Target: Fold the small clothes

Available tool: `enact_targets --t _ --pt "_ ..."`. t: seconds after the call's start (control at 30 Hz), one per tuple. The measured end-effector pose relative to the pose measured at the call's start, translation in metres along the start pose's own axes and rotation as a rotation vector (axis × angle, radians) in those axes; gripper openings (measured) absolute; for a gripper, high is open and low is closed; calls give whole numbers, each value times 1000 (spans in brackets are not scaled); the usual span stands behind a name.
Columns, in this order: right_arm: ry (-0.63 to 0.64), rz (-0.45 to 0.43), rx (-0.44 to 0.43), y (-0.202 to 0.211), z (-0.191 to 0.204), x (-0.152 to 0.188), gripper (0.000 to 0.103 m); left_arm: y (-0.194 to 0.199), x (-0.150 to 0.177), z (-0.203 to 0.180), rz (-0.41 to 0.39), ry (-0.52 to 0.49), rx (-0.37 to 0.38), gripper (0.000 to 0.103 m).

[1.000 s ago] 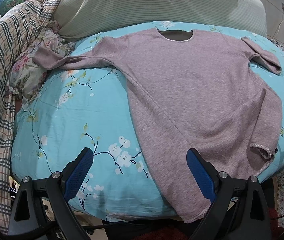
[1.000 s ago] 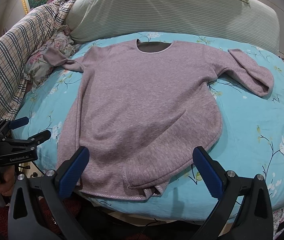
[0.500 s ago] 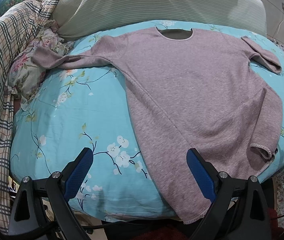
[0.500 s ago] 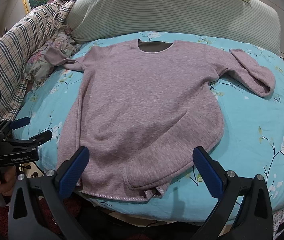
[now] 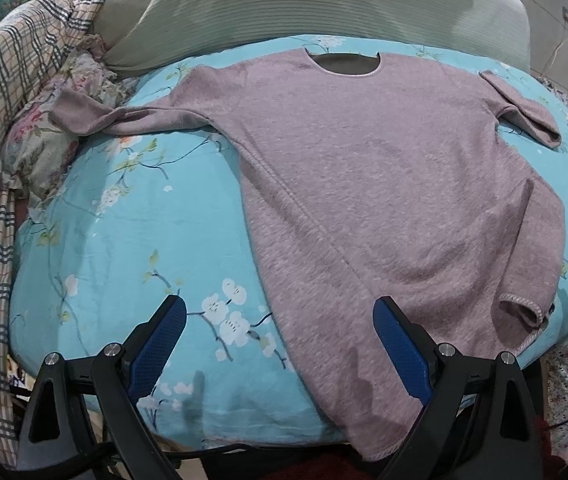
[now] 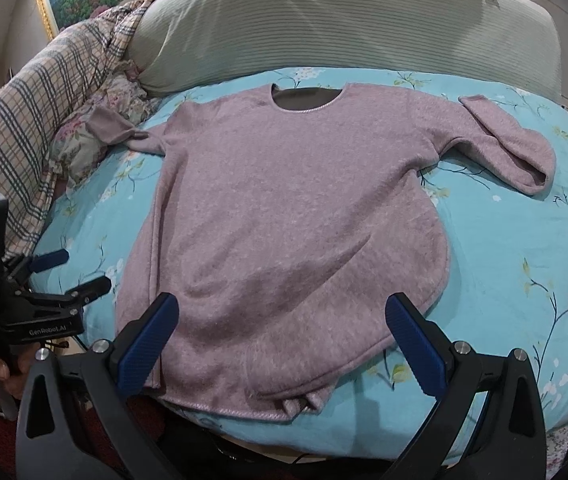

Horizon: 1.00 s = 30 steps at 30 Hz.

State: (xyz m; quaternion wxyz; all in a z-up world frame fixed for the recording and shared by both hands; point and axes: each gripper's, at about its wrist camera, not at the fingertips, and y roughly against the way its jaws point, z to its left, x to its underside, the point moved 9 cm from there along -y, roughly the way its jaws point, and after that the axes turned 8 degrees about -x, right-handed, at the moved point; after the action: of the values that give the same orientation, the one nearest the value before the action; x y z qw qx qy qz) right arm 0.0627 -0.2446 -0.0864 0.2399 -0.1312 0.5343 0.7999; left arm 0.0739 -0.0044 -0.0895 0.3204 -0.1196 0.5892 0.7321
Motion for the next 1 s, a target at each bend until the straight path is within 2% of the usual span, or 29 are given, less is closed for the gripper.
enact_targets --t 0.13,0.2,0.3,0.37,0.43,0.6,0.67,0.77,1.0 --pt "-27 -17 13 -3 -18 -14 103 -10 -7 1 30 -4 7 95" --pt "-44 -29 19 -6 -29 -23 102 -13 -14 2 15 7 10 95" --pt "-64 -40 30 -9 -48 -36 96 -19 -22 3 14 12 10 95" --pt "-86 -48 44 -12 -66 -50 87 -23 -28 4 24 10 9 95" --pt "-100 -71 52 -12 -88 -67 86 -27 -35 5 32 1 3 95" --pt "-133 -121 171 -20 -157 -128 79 -35 -55 5 32 -3 5 95" --pt "-161 -126 216 -30 -190 -152 72 -39 -63 5 35 -2 7 95" --pt "-192 -110 260 -55 -233 -183 69 -46 -73 4 42 0 7 95" --pt "-213 -28 348 -118 -302 -214 60 -71 -97 -7 77 1 17 95"
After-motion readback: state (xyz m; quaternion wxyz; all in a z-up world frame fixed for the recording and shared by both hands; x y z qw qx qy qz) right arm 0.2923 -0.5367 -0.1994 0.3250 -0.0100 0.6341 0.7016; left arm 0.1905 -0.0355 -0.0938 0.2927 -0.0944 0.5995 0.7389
